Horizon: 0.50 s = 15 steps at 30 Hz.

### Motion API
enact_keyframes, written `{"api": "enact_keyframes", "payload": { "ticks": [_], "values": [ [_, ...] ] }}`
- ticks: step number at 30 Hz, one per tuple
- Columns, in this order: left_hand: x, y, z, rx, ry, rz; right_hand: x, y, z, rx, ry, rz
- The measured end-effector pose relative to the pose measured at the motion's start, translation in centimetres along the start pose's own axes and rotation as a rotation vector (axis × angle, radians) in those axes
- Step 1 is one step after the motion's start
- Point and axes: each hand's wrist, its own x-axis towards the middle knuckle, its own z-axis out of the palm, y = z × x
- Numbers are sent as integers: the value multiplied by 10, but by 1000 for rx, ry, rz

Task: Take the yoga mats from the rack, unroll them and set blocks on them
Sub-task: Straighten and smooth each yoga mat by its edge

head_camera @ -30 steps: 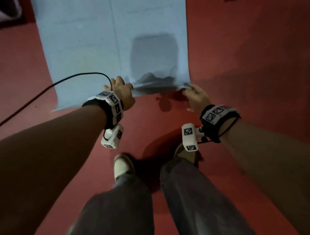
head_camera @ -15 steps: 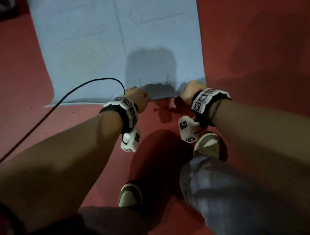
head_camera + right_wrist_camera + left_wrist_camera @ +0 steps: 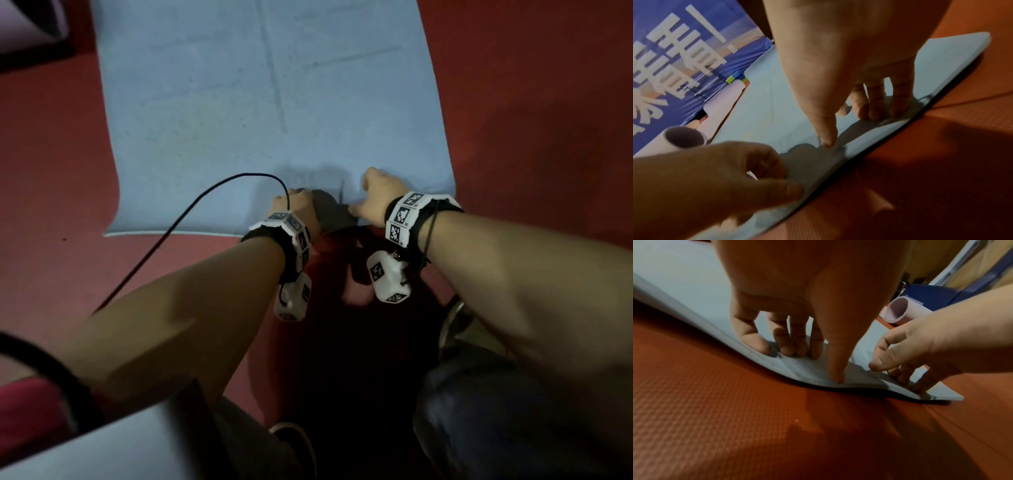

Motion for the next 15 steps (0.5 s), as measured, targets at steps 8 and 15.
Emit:
{"api": "enact_keyframes", "payload": {
  "ticks": [8,15],
  "values": [
    [-24,-66,-4,-194,128,-245,-15,-35,28,-153,57,-195],
    [-35,-78,-1,-285,228,-302,-18,-76,54,-176,1,-289]
  ]
}}
